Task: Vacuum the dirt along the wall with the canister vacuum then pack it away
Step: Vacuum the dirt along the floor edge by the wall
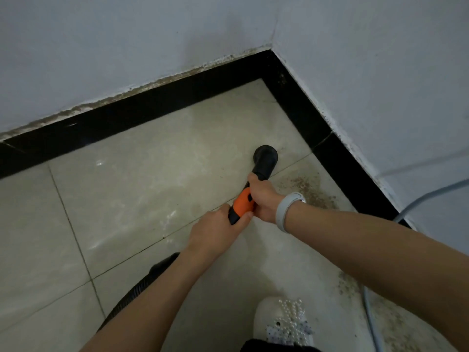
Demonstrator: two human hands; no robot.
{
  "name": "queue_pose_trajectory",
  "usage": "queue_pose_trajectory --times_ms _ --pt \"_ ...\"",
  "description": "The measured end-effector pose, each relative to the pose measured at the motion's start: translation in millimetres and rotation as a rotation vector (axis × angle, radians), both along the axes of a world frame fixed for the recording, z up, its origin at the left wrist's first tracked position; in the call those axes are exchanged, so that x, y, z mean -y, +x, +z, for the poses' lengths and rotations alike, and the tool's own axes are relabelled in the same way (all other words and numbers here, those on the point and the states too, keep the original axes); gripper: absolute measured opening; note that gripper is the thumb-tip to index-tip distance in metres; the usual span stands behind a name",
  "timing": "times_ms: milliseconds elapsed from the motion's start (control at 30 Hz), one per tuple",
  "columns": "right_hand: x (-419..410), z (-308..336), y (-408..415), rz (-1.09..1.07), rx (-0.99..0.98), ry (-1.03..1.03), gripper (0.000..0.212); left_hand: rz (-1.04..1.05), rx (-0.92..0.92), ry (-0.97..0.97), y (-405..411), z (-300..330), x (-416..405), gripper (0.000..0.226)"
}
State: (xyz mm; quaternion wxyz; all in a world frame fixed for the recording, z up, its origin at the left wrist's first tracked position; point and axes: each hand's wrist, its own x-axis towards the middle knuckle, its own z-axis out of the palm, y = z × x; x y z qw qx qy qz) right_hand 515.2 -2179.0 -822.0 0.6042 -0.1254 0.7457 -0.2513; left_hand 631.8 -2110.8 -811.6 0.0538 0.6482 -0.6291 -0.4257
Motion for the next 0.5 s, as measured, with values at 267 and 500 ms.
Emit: queue_pose_trajectory --times_ms 267,500 --pt "32 6 -31 -0.046 -0.080 -0.068 0.043 -0.146 0.101 -0.079 -10 1 13 0.039" --pt "42 4 -64 -0.061 -0.218 -0.070 0.047 -0.314 0.120 -0.097 -11 -1 11 0.040"
